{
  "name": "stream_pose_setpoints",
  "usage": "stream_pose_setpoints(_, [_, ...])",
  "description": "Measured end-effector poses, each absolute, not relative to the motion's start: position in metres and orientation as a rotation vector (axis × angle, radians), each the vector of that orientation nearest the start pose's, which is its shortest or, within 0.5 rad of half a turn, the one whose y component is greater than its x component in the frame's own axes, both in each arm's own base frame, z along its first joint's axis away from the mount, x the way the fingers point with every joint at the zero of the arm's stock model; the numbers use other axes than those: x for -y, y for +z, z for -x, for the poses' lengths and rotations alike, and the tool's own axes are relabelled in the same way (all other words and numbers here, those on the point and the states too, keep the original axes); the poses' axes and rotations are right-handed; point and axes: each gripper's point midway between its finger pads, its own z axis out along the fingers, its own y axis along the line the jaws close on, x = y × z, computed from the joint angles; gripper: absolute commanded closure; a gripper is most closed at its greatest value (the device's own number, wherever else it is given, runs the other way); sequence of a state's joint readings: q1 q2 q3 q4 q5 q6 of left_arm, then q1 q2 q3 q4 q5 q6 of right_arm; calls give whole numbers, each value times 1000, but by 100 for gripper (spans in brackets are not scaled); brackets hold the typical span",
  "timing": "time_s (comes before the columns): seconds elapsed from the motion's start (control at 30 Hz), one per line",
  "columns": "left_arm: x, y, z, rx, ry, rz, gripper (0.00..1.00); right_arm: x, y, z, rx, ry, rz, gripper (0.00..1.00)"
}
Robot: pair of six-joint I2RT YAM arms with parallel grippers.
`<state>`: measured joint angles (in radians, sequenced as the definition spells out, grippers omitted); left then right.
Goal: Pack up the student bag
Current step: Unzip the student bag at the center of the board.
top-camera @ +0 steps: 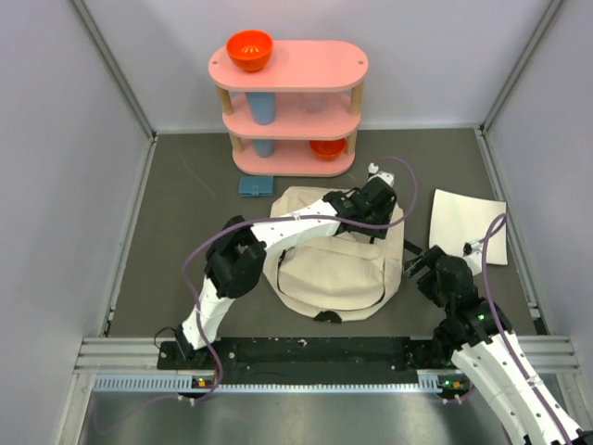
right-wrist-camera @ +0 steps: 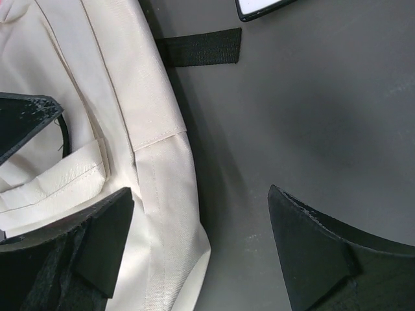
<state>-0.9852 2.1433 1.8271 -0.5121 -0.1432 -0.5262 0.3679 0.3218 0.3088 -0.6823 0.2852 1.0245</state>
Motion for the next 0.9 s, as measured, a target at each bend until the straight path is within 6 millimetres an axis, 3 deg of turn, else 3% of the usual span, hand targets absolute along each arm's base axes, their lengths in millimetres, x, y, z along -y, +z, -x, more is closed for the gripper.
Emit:
stream_pose_setpoints(0.27, [468,93,-307,-2418,-474,-501,48,-56,75,-187,-2098,424,-862,16])
stream_pose_setpoints(0.33, [468,92,-307,-2416,-456,-497,58,-56,75,-187,-2098,424,-861,16])
stream_pose_setpoints(0.63, [461,81,-314,-2412,-365,-469,68,-56,75,-187,-2101,422,-852,16])
stream_pose_setpoints(0.8, [459,80,-316,-2405,-340,-464,84,-56,75,-187,-2101,422,-852,16])
stream_pose_setpoints(0.9, [457,79,-317,-2402,-322,-465,99,-56,75,-187,-2101,422,-852,16])
